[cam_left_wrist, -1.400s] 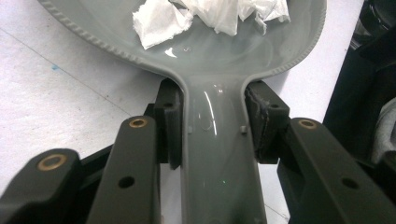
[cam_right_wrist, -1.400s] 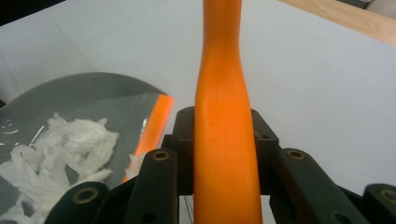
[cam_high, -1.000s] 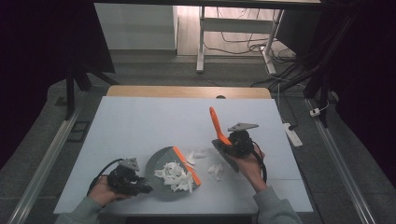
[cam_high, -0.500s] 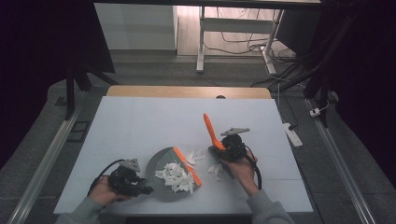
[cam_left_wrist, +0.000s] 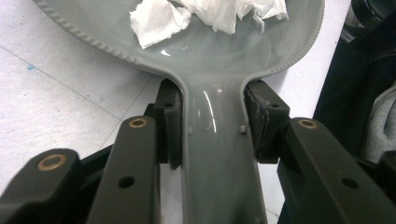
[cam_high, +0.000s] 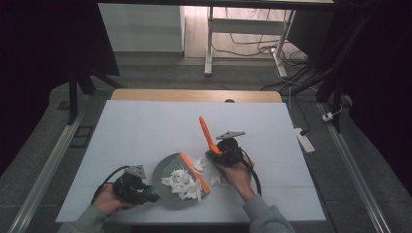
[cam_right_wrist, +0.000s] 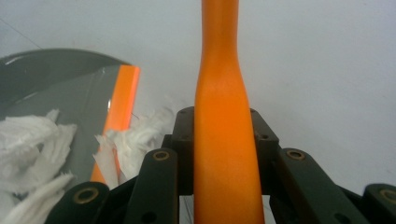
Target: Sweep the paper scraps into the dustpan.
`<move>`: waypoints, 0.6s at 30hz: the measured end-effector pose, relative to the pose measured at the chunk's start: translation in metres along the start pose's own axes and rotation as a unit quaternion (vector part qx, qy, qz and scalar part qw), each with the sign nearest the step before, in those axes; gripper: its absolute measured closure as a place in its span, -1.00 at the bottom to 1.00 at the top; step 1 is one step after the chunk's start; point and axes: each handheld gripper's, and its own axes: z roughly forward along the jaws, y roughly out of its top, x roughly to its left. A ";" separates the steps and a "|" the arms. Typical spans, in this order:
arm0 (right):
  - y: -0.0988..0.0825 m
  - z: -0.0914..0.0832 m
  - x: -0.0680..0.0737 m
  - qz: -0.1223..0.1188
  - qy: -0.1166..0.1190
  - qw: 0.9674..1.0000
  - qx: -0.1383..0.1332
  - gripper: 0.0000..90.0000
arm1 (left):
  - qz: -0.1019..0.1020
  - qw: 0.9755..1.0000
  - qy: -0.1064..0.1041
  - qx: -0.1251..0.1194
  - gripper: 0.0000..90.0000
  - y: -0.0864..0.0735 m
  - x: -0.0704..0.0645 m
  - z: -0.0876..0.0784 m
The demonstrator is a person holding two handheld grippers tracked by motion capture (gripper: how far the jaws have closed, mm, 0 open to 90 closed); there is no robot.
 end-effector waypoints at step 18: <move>0.028 0.031 0.069 -0.055 0.078 0.995 0.005 0.56 | -0.001 1.000 -0.001 -0.001 0.36 0.000 0.000 0.000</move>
